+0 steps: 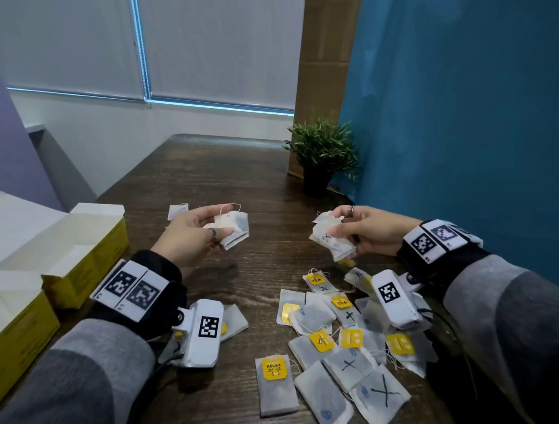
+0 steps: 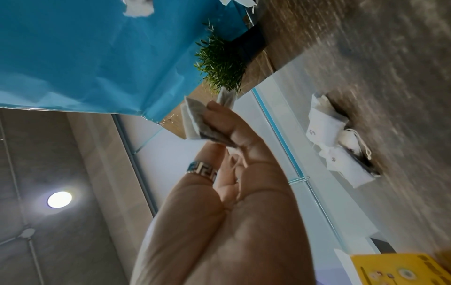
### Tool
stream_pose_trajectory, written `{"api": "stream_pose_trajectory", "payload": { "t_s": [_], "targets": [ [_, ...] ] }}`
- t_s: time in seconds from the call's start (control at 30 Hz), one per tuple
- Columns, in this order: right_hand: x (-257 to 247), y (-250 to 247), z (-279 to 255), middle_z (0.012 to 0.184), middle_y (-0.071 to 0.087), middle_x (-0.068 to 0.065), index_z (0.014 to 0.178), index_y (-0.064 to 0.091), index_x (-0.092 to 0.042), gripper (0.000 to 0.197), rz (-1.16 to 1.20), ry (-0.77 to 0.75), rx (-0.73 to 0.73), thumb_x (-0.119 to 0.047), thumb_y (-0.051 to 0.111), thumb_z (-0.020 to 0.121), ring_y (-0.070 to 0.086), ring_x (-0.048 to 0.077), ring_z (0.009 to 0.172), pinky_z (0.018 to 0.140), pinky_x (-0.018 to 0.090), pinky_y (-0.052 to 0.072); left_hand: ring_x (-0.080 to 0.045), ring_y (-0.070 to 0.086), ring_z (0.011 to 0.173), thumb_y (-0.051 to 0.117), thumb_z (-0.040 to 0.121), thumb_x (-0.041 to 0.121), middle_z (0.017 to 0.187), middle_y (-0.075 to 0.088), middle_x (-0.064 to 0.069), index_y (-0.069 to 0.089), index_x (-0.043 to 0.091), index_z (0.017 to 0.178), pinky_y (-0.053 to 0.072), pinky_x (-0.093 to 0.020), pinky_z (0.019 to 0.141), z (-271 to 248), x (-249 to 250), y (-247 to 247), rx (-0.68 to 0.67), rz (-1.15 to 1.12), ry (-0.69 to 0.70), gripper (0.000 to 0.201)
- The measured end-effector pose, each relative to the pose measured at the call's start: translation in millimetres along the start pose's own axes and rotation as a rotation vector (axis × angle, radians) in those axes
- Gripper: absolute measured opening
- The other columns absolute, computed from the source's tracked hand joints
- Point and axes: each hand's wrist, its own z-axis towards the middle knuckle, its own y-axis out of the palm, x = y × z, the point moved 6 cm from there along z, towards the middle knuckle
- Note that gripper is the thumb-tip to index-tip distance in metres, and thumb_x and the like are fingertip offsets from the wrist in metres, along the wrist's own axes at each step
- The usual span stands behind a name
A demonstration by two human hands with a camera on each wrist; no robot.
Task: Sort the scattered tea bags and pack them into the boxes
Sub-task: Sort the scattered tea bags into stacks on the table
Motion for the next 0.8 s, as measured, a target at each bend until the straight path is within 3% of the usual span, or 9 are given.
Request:
{"api": "stream_pose_trajectory", "payload": {
  "t_s": [0.1,0.2,0.33,0.4,0.47,0.53,0.63,0.73,0.8],
  "targets": [
    [-16.1,27.4,3.6,0.079,0.062,0.009,0.086,0.053,-0.013,0.017,0.043,-0.082,-0.074,0.004,0.055,0.086,0.062,0.016,0.06,0.048,0.03,0.056,-0.004,0.064,0.069,0.041,0.089,-0.017,0.094,0.067,-0.002,0.065,0.013,0.099,0.05,-0.014,0.06,-1.5,-0.3,3.3,-0.06,0.069,-0.001,0.04],
    [-30.7,51.7,8.8,0.081,0.057,0.009,0.083,0.053,-0.012,0.017,0.088,-0.151,-0.092,0.005,0.054,0.086,0.054,0.018,0.066,0.05,0.029,0.057,-0.004,0.061,0.056,0.032,0.09,-0.017,0.071,0.071,0.009,0.066,0.015,0.086,0.046,-0.014,0.049,-5.6,-3.6,5.7,-0.057,0.138,-0.037,0.048],
    [-42.0,78.0,12.2,0.079,0.066,0.005,0.086,0.052,-0.012,0.017,0.229,-0.214,-0.112,0.005,0.052,0.087,0.065,0.012,0.064,0.057,0.027,0.058,-0.007,0.045,0.043,0.025,0.087,-0.013,0.058,0.056,-0.005,0.066,0.01,0.085,0.033,-0.015,0.038,-7.8,-2.8,12.4,-0.036,0.154,-0.074,0.048],
    [-45.0,89.1,13.1,0.078,0.069,0.004,0.09,0.052,-0.012,0.018,0.263,-0.248,-0.124,0.006,0.052,0.087,0.068,0.011,0.065,0.059,0.026,0.059,-0.01,0.048,0.046,0.033,0.086,-0.004,0.058,0.059,-0.004,0.066,0.006,0.085,0.033,-0.019,0.042,-7.8,-5.6,19.3,-0.074,0.099,-0.123,0.035],
    [-46.7,98.9,14.0,0.083,0.068,0.004,0.092,0.053,-0.011,0.019,0.262,-0.289,-0.13,0.007,0.051,0.087,0.068,0.01,0.069,0.063,0.026,0.059,-0.012,0.044,0.051,0.055,0.079,0.02,0.062,0.058,-0.002,0.062,0.008,0.08,0.029,-0.021,0.044,-10.8,-7.6,25.1,-0.147,0.034,-0.199,0.014],
    [-48.8,105.9,14.3,0.086,0.064,0.006,0.092,0.053,-0.01,0.02,0.244,-0.344,-0.113,0.009,0.049,0.088,0.067,0.008,0.069,0.063,0.025,0.057,-0.01,0.04,0.052,0.065,0.078,0.034,0.064,0.056,0.0,0.068,0.017,0.069,0.025,-0.019,0.042,-14.2,-7.1,26.2,-0.227,0.072,-0.207,0.019],
    [-52.7,112.5,12.1,0.082,0.061,0.006,0.087,0.056,-0.012,0.015,0.194,-0.428,-0.052,0.003,0.056,0.085,0.064,0.008,0.065,0.057,0.022,0.054,-0.011,0.039,0.06,0.069,0.073,0.037,0.077,0.061,-0.004,0.074,0.021,0.069,0.022,-0.02,0.045,-20.1,-5.3,28.3,-0.314,0.142,-0.178,0.017],
    [-56.4,117.8,9.0,0.081,0.06,0.008,0.082,0.057,-0.013,0.009,0.168,-0.48,-0.023,-0.007,0.064,0.079,0.06,0.013,0.066,0.057,0.02,0.051,-0.013,0.039,0.062,0.073,0.06,0.043,0.072,0.064,0.0,0.073,0.023,0.065,0.023,-0.022,0.048,-20.4,-6.7,27.7,-0.288,0.163,-0.148,0.021],
    [-59.4,118.0,6.7,0.083,0.063,0.008,0.084,0.055,-0.011,0.007,0.208,-0.488,-0.036,-0.009,0.062,0.081,0.063,0.014,0.069,0.06,0.021,0.053,-0.017,0.043,0.064,0.073,0.061,0.041,0.069,0.066,0.002,0.073,0.025,0.063,0.025,-0.025,0.052,-18.3,-4.8,25.9,-0.26,0.182,-0.105,0.017]
  ]
}}
